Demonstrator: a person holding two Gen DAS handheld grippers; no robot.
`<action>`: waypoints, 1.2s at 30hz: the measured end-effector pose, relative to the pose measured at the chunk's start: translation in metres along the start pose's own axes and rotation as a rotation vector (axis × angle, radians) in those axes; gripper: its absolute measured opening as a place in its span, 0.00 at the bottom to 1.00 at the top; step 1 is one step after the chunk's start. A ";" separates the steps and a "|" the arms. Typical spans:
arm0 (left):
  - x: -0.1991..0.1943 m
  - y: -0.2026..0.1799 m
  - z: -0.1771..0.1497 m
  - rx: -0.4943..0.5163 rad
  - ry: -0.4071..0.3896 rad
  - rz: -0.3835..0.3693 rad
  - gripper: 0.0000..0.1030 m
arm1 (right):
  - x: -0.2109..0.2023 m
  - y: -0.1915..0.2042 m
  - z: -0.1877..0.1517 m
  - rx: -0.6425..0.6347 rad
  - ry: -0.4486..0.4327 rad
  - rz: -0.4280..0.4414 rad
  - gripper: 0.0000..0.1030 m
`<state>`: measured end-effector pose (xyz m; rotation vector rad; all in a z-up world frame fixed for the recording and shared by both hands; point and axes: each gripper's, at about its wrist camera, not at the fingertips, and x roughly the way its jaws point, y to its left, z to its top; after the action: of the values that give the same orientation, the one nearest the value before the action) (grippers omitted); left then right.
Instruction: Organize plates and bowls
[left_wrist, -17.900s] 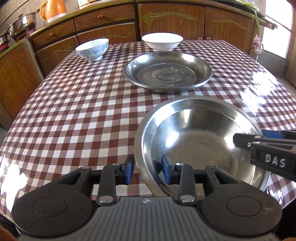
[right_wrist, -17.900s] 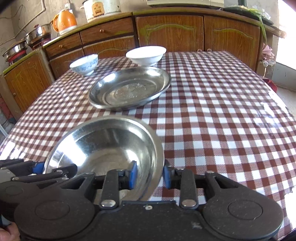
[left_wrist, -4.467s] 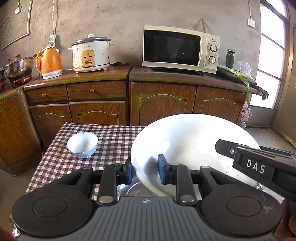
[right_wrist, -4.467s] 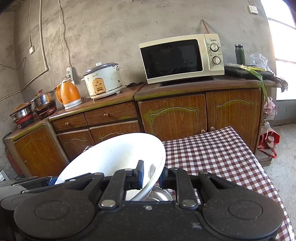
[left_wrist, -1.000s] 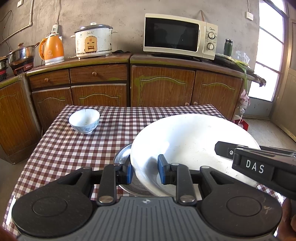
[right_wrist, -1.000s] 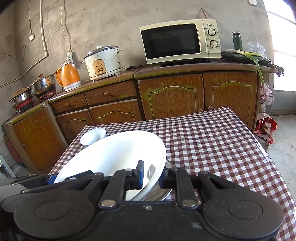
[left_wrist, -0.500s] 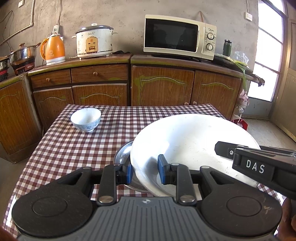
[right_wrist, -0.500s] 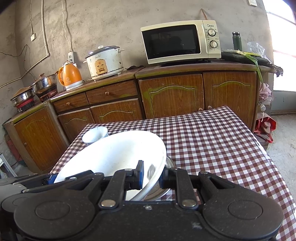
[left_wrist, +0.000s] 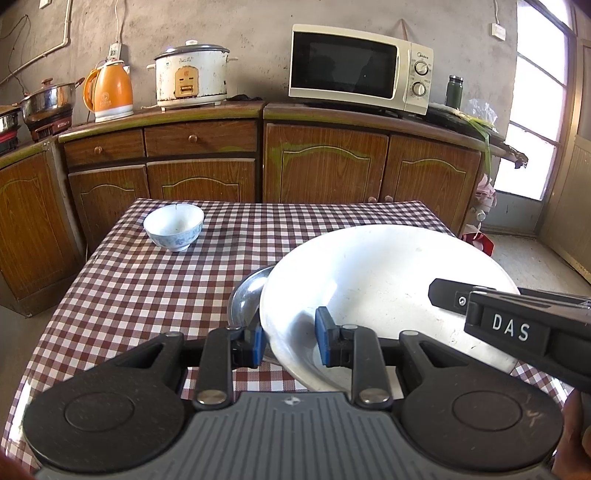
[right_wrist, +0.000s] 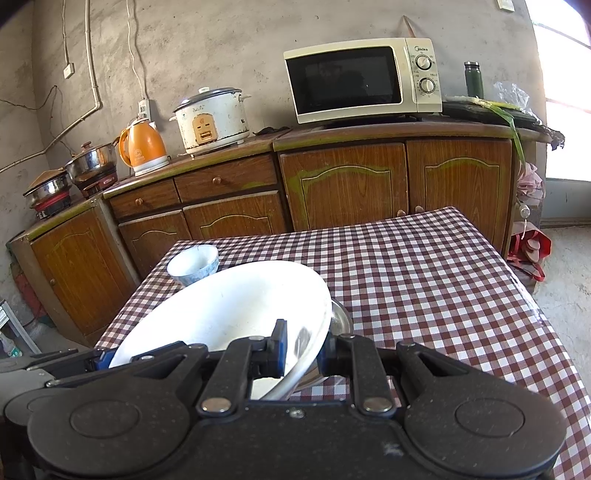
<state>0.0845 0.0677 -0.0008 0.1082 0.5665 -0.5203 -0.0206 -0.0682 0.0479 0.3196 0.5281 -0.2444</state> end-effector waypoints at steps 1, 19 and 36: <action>0.000 0.000 -0.001 -0.002 0.001 -0.001 0.26 | 0.000 0.000 -0.001 -0.001 0.001 0.000 0.21; 0.001 -0.001 -0.016 -0.004 0.027 -0.003 0.26 | -0.002 -0.002 -0.015 0.003 0.020 -0.004 0.21; 0.003 0.000 -0.032 -0.010 0.067 -0.004 0.26 | 0.002 -0.001 -0.032 0.005 0.060 -0.004 0.21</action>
<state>0.0710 0.0739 -0.0295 0.1155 0.6344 -0.5188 -0.0336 -0.0579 0.0199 0.3316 0.5873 -0.2409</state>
